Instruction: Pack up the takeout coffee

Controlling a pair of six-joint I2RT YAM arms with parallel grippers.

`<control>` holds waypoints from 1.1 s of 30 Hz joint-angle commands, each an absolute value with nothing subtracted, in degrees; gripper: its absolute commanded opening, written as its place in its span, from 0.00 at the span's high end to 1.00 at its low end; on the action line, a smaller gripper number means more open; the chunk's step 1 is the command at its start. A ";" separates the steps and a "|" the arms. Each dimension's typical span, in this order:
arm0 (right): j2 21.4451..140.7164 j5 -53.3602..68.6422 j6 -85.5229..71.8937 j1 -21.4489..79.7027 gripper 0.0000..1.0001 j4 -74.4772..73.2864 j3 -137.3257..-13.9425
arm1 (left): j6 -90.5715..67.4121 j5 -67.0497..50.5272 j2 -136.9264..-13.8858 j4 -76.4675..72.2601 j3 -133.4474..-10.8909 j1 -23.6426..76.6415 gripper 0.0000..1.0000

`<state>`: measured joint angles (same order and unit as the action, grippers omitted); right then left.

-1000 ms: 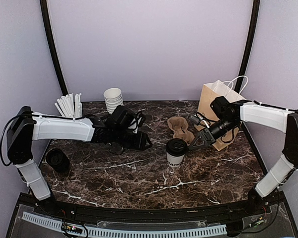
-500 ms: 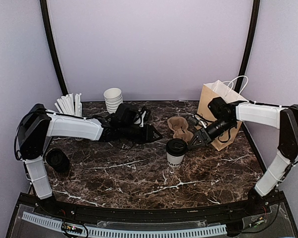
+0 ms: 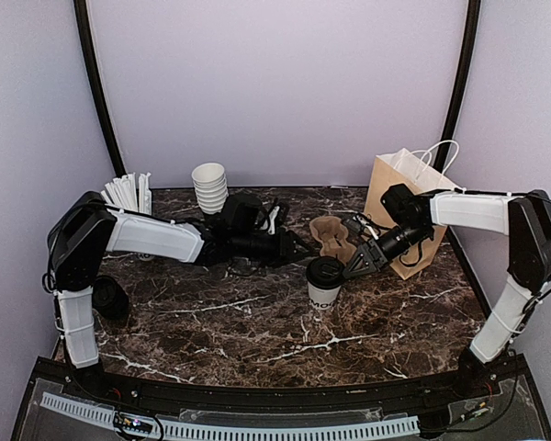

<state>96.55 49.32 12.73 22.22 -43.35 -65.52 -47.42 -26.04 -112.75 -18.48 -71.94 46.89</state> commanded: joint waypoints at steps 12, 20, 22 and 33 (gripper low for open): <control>98.76 51.09 12.17 22.05 0.53 -42.50 -65.92 | -48.76 -28.96 -115.86 -18.89 -74.81 46.93 0.64; 100.45 50.57 12.09 22.27 0.51 -42.54 -65.92 | -48.82 -29.02 -116.36 -18.15 -73.93 47.01 0.66; 100.82 48.86 11.45 22.49 0.51 -42.26 -65.79 | -48.78 -29.11 -116.22 -17.44 -73.08 47.06 0.67; 107.18 30.77 7.09 23.05 0.51 -40.68 -63.28 | -48.03 -24.92 -115.36 -12.50 -66.75 47.90 0.75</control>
<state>100.86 50.19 8.40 22.37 -42.78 -65.60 -48.88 -27.42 -115.50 -21.08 -71.66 47.16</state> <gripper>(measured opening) 0.491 0.267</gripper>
